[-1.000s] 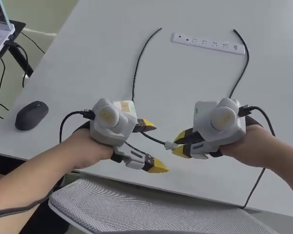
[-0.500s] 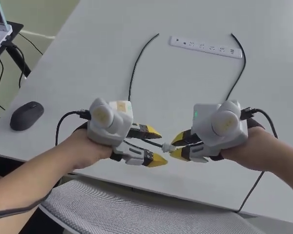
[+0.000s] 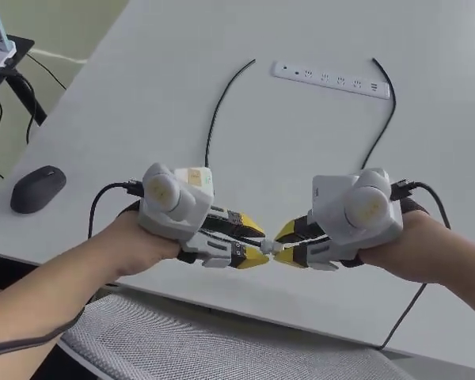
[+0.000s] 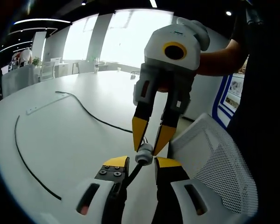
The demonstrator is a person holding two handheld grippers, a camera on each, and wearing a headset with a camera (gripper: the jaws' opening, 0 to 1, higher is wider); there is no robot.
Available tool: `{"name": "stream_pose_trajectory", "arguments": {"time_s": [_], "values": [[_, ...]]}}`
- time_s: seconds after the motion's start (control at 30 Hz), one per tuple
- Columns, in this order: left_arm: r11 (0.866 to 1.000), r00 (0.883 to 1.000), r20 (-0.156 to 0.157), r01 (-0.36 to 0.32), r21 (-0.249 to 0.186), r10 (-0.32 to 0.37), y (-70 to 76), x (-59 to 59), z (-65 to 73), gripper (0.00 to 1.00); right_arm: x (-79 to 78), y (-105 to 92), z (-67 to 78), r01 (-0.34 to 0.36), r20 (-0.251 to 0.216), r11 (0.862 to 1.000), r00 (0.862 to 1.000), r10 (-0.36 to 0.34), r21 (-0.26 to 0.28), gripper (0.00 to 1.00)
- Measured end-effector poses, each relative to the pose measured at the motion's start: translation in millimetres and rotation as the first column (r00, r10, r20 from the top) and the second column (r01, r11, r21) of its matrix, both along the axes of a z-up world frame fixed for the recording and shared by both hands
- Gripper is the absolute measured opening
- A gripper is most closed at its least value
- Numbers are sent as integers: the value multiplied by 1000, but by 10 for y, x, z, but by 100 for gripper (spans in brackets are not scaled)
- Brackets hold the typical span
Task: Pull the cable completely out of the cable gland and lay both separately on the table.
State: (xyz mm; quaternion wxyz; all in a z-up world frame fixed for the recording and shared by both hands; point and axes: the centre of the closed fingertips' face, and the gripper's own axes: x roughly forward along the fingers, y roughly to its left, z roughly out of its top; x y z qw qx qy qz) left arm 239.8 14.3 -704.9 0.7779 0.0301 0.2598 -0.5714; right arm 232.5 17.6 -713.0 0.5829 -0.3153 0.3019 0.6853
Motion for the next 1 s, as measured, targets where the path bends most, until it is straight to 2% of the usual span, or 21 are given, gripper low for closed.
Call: {"name": "stream_pose_trajectory", "arguments": {"time_s": [0.27, 0.47, 0.57, 0.6, 0.67, 0.7, 0.83, 1.0], "values": [[1000, 1000, 14, 17, -4, -17, -56, -23, -22, 16, -13, -41, -16, -34, 14, 999, 999, 34, 0, 7], [1000, 999, 34, 18, 4, -18, -75, -21, -24, 16, -15, -51, -15, -56, 28, 998, 998, 56, 10, 7], [1000, 999, 32, 7, 2, -8, -62, 2, -14, 16, 1, -40, -7, -60, 48, 998, 997, 59, 20, 8], [1000, 1000, 21, 2, 1, -2, -56, 6, -11, 16, 1, -37, -2, -58, 48, 998, 997, 57, 24, 8], [1000, 1000, 24, 2, 4, -2, -44, 12, 0, 15, 10, -26, 11, -56, 55, 998, 997, 54, 40, 8], [1000, 1000, 12, 1, 3, -1, -39, 7, 5, 15, 4, -24, 16, -54, 49, 997, 997, 51, 46, 8], [1000, 1000, 8, 0, -1, 0, -17, -2, 37, 15, 13, 4, 54, -11, 11, 996, 1000, 10, 91, 9], [1000, 1000, 6, -6, -9, 6, 9, 13, 70, 15, 23, 18, 144, 90, -120, 984, 990, -72, 153, 11]]}}
